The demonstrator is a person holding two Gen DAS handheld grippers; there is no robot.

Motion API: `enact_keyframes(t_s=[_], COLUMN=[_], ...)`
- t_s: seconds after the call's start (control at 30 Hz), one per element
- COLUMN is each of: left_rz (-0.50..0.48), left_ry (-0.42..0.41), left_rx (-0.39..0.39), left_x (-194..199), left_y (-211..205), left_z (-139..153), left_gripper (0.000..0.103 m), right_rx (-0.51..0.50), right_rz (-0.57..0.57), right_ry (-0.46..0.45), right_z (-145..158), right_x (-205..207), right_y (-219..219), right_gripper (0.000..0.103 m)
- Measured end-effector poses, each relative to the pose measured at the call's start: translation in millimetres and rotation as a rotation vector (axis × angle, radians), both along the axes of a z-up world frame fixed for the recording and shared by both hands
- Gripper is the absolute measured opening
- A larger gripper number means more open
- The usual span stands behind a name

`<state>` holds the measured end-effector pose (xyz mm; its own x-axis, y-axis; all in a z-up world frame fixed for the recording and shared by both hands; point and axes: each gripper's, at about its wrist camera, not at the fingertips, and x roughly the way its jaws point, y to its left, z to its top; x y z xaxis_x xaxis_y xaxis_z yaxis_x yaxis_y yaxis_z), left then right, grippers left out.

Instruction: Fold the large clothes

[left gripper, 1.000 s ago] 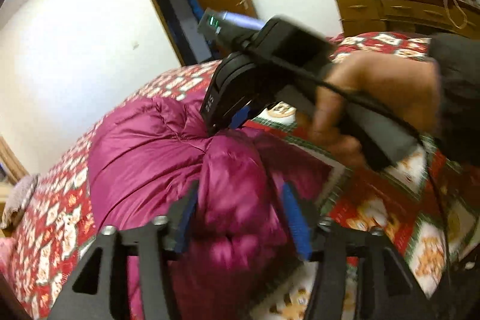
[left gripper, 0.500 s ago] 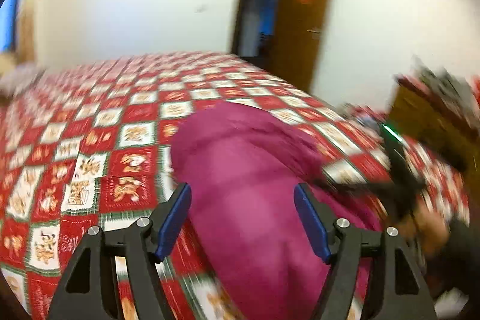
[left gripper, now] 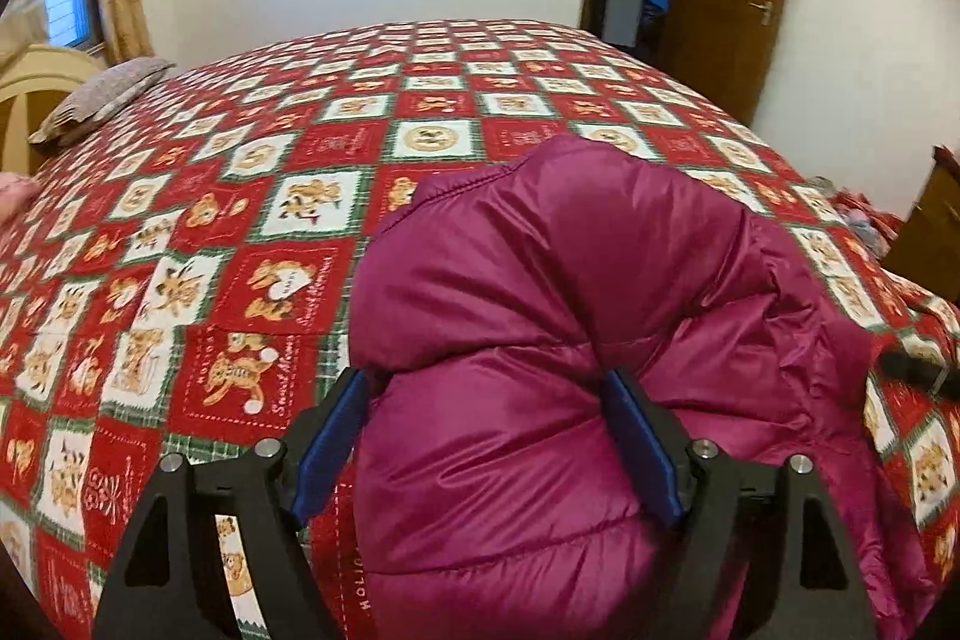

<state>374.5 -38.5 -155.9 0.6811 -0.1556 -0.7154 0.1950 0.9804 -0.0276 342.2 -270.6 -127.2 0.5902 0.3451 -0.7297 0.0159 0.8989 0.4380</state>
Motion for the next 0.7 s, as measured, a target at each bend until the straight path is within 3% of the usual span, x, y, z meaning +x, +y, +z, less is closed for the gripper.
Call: enact_keyframes(t_s=[0.07, 0.17, 0.27, 0.37, 0.43, 0.63, 0.7], left_rz=[0.03, 0.056, 0.054, 0.028, 0.026, 0.058, 0.063], left_ry=[-0.008, -0.056, -0.086, -0.066, -0.051, -0.04, -0.04], left_rx=[0.015, 0.094, 0.158, 0.13, 0.093, 0.106, 0.129], left_x=[2.6, -1.3, -3.5, -0.3, 5.2, 38.2, 50.0], left_y=[-2.1, -12.8, -19.9, -13.2, -6.1, -7.9, -13.8], left_z=[-1.8, -2.1, -3.1, -1.9, 3.7, 10.9, 8.1], left_gripper=[0.083, 0.084, 0.084, 0.084, 0.084, 0.085, 0.09], right_rx=[0.082, 0.148, 0.033, -0.089, -0.162, -0.252, -0.251], right_rz=[-0.034, -0.084, -0.107, -0.105, -0.111, -0.109, -0.105], right_ry=[0.011, 0.073, 0.118, 0.113, 0.056, -0.044, -0.055], right_z=[16.9, 17.8, 3.2, -23.8, -35.9, -49.8, -54.1], right_x=[18.5, 41.2, 57.3, 56.4, 50.2, 52.2, 54.1], right_y=[2.6, 10.8, 31.4, 43.1, 46.1, 48.7, 49.0], right_gripper=[0.035, 0.035, 0.035, 0.032, 0.032, 0.032, 0.032])
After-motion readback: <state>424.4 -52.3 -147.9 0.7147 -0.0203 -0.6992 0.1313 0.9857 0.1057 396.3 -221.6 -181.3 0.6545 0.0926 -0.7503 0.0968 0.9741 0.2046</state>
